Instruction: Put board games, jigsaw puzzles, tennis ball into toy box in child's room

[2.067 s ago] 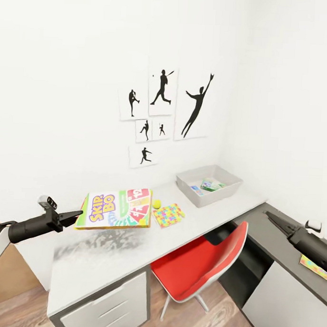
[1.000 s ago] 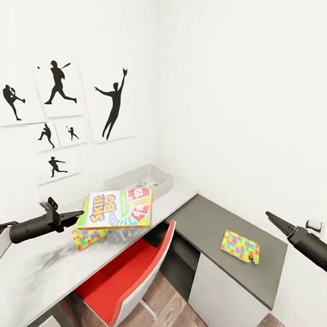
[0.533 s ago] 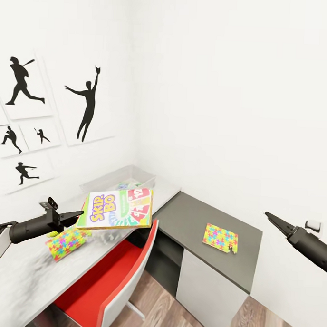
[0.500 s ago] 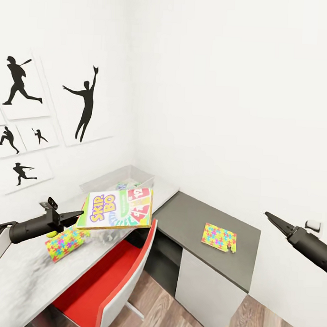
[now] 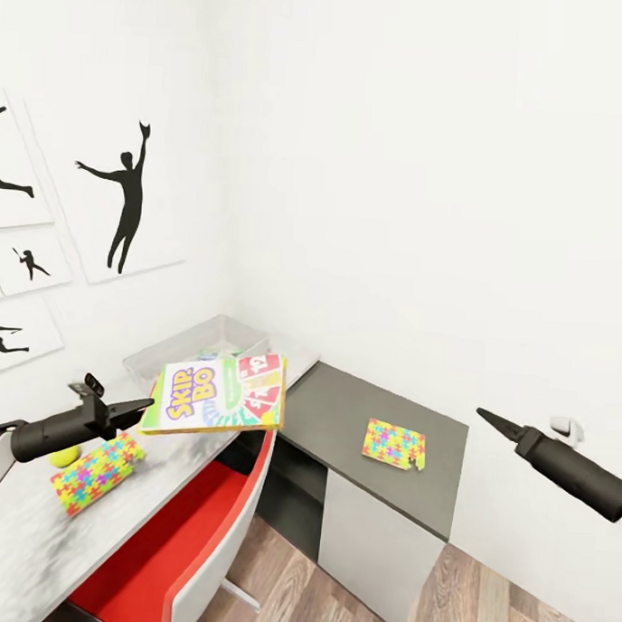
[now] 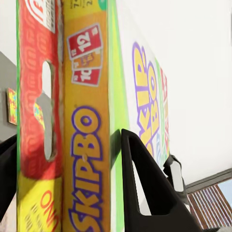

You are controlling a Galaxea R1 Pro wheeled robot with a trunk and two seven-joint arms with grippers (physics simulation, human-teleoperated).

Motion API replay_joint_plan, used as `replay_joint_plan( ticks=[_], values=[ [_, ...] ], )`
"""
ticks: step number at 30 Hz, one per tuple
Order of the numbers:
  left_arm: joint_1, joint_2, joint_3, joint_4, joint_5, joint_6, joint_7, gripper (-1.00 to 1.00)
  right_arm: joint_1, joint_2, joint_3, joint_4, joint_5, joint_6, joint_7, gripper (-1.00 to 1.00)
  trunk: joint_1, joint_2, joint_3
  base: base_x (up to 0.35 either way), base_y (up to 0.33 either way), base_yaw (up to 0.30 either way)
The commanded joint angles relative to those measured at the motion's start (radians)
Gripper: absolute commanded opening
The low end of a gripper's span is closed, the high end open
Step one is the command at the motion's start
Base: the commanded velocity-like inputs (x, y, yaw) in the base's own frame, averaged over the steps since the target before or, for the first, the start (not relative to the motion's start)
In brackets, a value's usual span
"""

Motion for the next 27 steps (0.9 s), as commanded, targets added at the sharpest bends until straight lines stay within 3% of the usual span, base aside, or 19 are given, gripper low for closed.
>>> replay_joint_plan(
  ticks=[1, 3, 7, 14, 27],
  values=[
    [0.0, 0.001, 0.006, 0.0, 0.002, -0.002, -0.002, -1.0, -0.001, -0.002, 0.023, 0.0, 0.001, 0.007, -0.022, 1.0, 0.001, -0.002, -0.002, 0.0, 0.0, -0.006],
    [0.0, 0.017, 0.025, -0.002, 0.003, -0.035, -0.003, -1.0, -0.001, -0.006, 0.085, 0.004, 0.001, 0.01, -0.074, 1.0, 0.001, -0.002, -0.002, 0.0, 0.0, -0.003],
    [0.003, 0.053, 0.035, -0.014, 0.002, -0.077, -0.037, -1.0, -0.001, -0.001, 0.124, 0.007, 0.0, 0.008, -0.105, 1.0, 0.001, -0.002, -0.002, 0.0, 0.0, 0.0],
    [0.008, 0.058, 0.036, -0.016, 0.001, -0.089, -0.057, -1.0, -0.001, 0.005, 0.129, 0.003, -0.002, 0.006, -0.104, 1.0, 0.001, -0.002, -0.002, 0.024, -0.021, 0.043],
    [0.008, 0.058, 0.036, -0.017, 0.001, -0.089, -0.058, -1.0, -0.001, 0.003, 0.153, -0.002, 0.0, 0.008, -0.103, 1.0, 0.001, -0.002, -0.007, 0.189, -0.079, 0.273]
  ],
)
